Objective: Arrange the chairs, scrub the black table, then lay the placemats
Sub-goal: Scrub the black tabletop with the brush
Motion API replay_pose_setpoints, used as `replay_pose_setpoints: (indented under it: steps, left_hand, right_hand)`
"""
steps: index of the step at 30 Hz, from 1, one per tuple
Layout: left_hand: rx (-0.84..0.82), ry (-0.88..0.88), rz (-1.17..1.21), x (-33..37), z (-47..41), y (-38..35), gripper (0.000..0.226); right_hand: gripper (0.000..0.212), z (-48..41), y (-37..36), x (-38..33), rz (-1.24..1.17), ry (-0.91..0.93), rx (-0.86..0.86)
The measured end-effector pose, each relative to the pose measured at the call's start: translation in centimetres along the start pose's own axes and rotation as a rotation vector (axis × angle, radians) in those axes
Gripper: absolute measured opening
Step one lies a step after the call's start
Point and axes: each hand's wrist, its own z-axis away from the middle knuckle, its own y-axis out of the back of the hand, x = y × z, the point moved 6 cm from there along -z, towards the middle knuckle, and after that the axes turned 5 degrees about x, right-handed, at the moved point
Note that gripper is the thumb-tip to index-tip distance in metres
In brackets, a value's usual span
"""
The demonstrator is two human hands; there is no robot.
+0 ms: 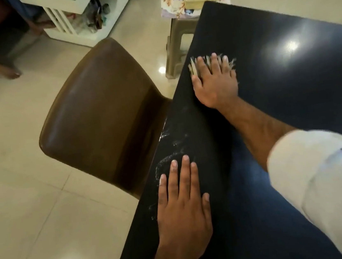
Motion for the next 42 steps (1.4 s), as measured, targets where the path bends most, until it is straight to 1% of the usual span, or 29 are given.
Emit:
replay_pose_setpoints:
  steps: [1, 3, 4, 6, 8, 10, 11, 14, 16, 18, 20, 22, 23, 25, 27, 29, 31, 32, 33, 35, 37, 38, 40, 42]
  left_hand:
    - [-0.018, -0.009, -0.014, 0.0, 0.2, -0.4, 0.074]
    - [-0.017, -0.003, 0.007, 0.2, 0.5, -0.3, 0.074]
    - [-0.036, 0.01, 0.013, 0.4, 0.7, -0.1, 0.074]
    - [-0.013, 0.005, -0.017, 0.5, 0.6, 0.6, 0.074]
    - [0.003, 0.019, 0.008, 0.5, 0.8, 0.8, 0.073]
    - [0.035, 0.021, 0.026, 0.4, 1.0, 0.9, 0.073]
    - [0.043, 0.012, 0.028, 0.5, 0.9, 0.8, 0.073]
    - [0.03, 0.0, 0.007, 0.2, 0.7, 0.2, 0.074]
    - [0.026, -0.002, -0.022, 0.1, 0.7, -0.2, 0.074]
    - [0.031, 0.006, -0.041, 0.1, 0.9, -0.3, 0.075]
    - [0.052, 0.005, -0.05, 0.2, 1.0, -0.2, 0.075]
    - [0.063, 0.005, -0.02, 0.2, 1.0, 0.0, 0.077]
    - [0.06, 0.001, -0.015, 0.3, 1.2, 0.0, 0.077]
    - [0.046, 0.023, -0.025, 0.3, 2.1, 0.1, 0.08]
    - [0.014, 0.088, -0.027, -0.6, 3.6, 0.1, 0.084]
    - [-0.014, 0.148, -0.026, -2.0, 5.2, 0.1, 0.085]
    - [-0.021, 0.17, -0.029, -2.8, 6.2, -0.1, 0.086]
    - [-0.006, 0.169, -0.027, -2.9, 6.4, -0.3, 0.086]
    - [0.019, 0.165, -0.023, -2.9, 6.4, -0.4, 0.086]
    - [0.057, 0.172, -0.015, -2.8, 6.5, -0.6, 0.087]
    - [0.076, 0.196, 0.013, -2.8, 6.7, -0.6, 0.092]
    - [0.087, 0.209, 0.023, -2.9, 6.9, -0.6, 0.094]
    - [0.095, 0.229, 0.012, -3.3, 7.4, -0.5, 0.099]
    - [0.057, 0.231, -0.003, -3.6, 7.4, -0.7, 0.101]
  right_hand:
    - [0.071, -0.7, -0.2, -1.3, 0.004, 0.013, -0.008]
    - [0.071, 0.2, -0.8, -4.4, 0.018, 0.129, -0.027]
    - [0.071, 1.9, -1.1, -5.7, 0.022, 0.209, -0.039]
    - [0.069, 6.9, -1.4, -7.2, 0.024, 0.365, -0.035]
    - [0.069, 11.5, -1.5, -6.4, 0.023, 0.452, -0.023]
    - [0.072, 12.1, -1.4, -4.2, 0.043, 0.446, -0.036]
    - [0.073, 10.8, -1.2, -3.0, 0.058, 0.4, -0.021]
    - [0.073, 5.3, -0.5, -1.2, 0.046, 0.174, 0.005]
    - [0.072, 3.8, -0.5, -1.9, 0.032, 0.104, 0.02]
    - [0.072, 5.2, -0.9, -3.9, 0.059, 0.183, 0.001]
    - [0.071, 9.2, -1.3, -5.1, 0.094, 0.346, -0.018]
    - [0.069, 13.9, -1.4, -5.0, 0.116, 0.475, -0.047]
    - [0.068, 15.7, -1.2, -4.3, 0.11, 0.493, -0.067]
    - [0.068, 17.7, -0.8, -2.3, 0.101, 0.492, -0.119]
    - [0.069, 17.4, -0.4, -0.7, 0.116, 0.449, -0.139]
    - [0.069, 15.8, 0.0, -0.3, 0.11, 0.327, -0.109]
    - [0.069, 14.4, 0.0, -1.8, 0.073, 0.195, -0.084]
    - [0.07, 14.3, -0.3, -3.1, 0.071, 0.181, -0.068]
    - [0.07, 14.8, -0.7, -4.9, 0.085, 0.219, -0.055]
    - [0.07, 17.6, -1.6, -8.0, 0.102, 0.387, -0.063]
    - [0.069, 21.7, -1.8, -8.8, 0.114, 0.537, -0.111]
    - [0.069, 23.9, -1.5, -8.1, 0.113, 0.567, -0.135]
    - [0.069, 26.7, -1.0, -5.4, 0.096, 0.559, -0.161]
    - [0.07, 26.8, -0.5, -2.3, 0.087, 0.471, -0.184]
